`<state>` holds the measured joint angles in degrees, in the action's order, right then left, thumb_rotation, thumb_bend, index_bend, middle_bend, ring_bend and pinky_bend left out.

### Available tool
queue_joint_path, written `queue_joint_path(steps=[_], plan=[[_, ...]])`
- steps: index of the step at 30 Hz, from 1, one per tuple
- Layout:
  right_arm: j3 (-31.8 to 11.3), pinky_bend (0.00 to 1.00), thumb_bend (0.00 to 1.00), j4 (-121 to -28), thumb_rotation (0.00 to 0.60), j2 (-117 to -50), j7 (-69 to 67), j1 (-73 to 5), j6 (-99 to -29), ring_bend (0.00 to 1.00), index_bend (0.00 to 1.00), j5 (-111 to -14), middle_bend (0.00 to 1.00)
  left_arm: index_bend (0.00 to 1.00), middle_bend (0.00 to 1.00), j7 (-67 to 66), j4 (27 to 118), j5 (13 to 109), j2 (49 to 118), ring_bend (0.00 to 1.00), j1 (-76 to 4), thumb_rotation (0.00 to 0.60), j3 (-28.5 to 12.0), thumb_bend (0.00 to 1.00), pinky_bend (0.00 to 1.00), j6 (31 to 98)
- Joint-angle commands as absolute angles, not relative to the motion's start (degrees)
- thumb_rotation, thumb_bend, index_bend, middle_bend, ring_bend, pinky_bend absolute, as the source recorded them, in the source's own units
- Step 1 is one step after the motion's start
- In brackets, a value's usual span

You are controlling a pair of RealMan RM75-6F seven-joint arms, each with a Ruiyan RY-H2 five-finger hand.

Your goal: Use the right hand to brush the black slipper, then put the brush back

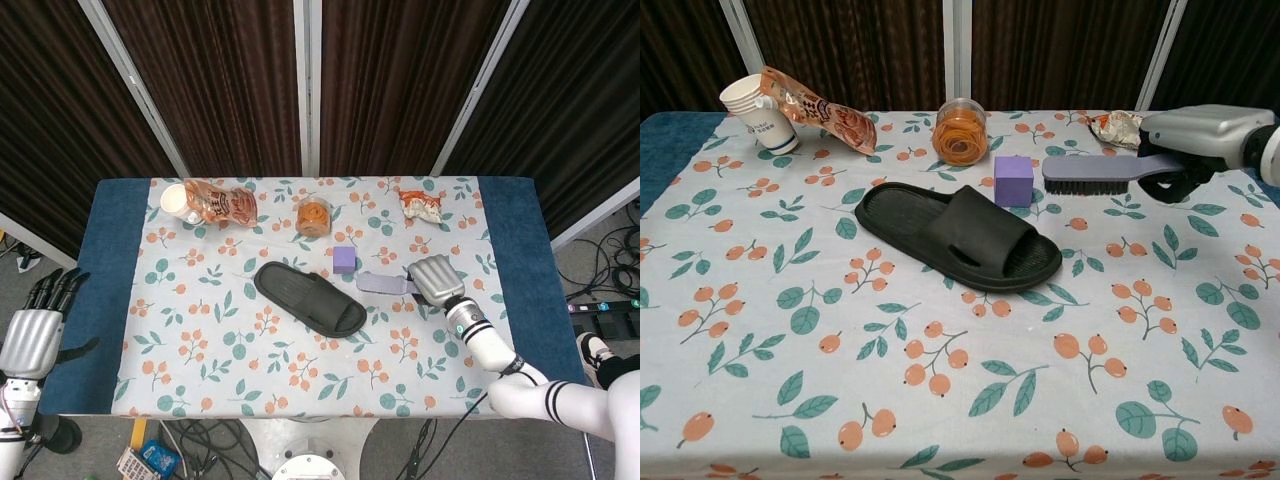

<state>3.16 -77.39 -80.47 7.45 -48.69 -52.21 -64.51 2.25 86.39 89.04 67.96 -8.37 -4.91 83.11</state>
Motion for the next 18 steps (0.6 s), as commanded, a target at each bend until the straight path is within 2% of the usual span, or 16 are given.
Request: queue_joint_path(steps=[1,8,12,18], plan=[[3.1,1.0,0.51,-80.1,0.6,-74.9,-0.1,-45.3,-57.8,1.0,1.0,-73.5,1.0,0.15,0.19,4.8,88.5,92.4,66.6,0.02,-13.3,0.6,-6.0,0.15,0.12,79.2],[0.4,1.0,0.51,-82.2,0.6,-71.2,-2.5,-43.6,-62.0,1.0,1.0,-77.8,1.0,0.15,0.19,11.2,87.9,95.5,66.9,0.02,-27.2,0.6,-8.6,0.15,0.12,64.8],[-1.1,1.0,0.51,-83.7,0.6,-70.2,-1.3,-43.3,-61.7,1.0,1.0,-77.7,1.0,0.15,0.19,13.3,82.5,94.0,70.6,0.02,-36.3,0.6,-9.8,0.15,0.12,53.4],[-2.2,1.0,0.5,-84.6,0.6,-70.1,1.1,-42.7,-60.6,1.0,1.0,-77.3,1.0,0.15,0.17,16.4,71.5,90.9,78.6,0.02,-45.6,0.6,-9.6,0.16,0.12,41.5]])
